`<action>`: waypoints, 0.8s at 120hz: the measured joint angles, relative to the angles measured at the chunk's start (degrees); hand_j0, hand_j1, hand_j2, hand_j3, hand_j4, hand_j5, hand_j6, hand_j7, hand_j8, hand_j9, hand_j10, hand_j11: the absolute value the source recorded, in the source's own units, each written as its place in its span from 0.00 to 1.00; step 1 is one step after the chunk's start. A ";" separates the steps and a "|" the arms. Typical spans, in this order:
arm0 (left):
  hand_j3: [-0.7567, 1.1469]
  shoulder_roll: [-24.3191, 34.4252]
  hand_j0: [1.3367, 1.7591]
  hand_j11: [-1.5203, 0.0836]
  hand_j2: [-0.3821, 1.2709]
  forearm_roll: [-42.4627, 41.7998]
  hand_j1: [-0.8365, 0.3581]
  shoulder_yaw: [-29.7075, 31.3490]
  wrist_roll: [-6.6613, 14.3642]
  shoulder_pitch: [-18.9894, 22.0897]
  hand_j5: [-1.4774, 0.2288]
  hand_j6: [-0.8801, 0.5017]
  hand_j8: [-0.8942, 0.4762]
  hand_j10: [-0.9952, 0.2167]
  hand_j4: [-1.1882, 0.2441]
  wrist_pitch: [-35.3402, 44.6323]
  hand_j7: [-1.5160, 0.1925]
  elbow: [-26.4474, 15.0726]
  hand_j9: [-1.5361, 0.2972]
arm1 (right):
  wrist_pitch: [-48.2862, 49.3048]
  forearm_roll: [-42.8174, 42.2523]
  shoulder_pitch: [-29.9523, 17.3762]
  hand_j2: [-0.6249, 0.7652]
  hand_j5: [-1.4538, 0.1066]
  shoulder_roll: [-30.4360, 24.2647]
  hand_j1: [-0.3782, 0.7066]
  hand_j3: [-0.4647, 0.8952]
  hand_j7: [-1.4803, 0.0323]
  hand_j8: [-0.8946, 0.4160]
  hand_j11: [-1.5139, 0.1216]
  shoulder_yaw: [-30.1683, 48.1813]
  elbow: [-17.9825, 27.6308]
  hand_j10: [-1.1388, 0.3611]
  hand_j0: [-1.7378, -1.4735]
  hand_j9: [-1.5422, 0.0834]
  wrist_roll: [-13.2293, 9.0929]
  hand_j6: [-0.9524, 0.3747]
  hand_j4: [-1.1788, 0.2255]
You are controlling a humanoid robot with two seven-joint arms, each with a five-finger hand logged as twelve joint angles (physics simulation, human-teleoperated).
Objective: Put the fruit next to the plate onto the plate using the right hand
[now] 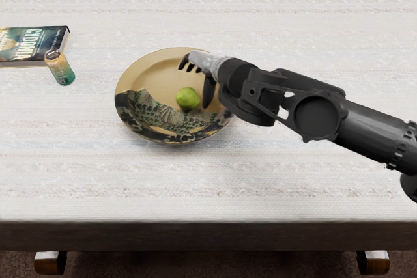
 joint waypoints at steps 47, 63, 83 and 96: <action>0.40 0.00 0.76 0.95 0.23 0.01 0.99 -0.01 0.00 -0.02 0.87 0.64 0.65 0.82 0.83 0.00 0.89 0.00 0.84 | 14.80 25.14 -1.52 0.44 0.88 -18.68 0.09 0.34 0.93 0.64 0.88 9.64 11.72 0.72 0.30 0.90 0.00 0.67 0.80; 0.40 0.00 0.76 0.95 0.23 0.01 0.99 0.00 0.00 -0.01 0.87 0.64 0.65 0.82 0.83 0.00 0.89 0.00 0.84 | 26.16 35.29 -3.57 0.45 0.91 -26.28 0.06 0.34 0.95 0.66 0.90 11.52 12.27 0.74 0.30 0.92 0.00 0.69 0.82; 0.40 0.00 0.76 0.95 0.23 0.01 0.99 -0.01 0.00 0.05 0.87 0.64 0.65 0.82 0.83 0.00 0.89 0.00 0.84 | 31.36 42.73 -5.40 0.45 0.92 -33.94 0.04 0.34 0.97 0.67 0.91 12.19 12.44 0.75 0.30 0.94 0.00 0.71 0.83; 0.40 0.00 0.76 0.95 0.23 0.00 0.99 -0.04 0.00 0.04 0.87 0.64 0.65 0.82 0.83 0.00 0.89 0.00 0.84 | 32.22 46.60 -5.76 0.45 0.92 -37.48 0.03 0.34 0.97 0.68 0.92 12.50 12.42 0.75 0.30 0.94 0.00 0.71 0.83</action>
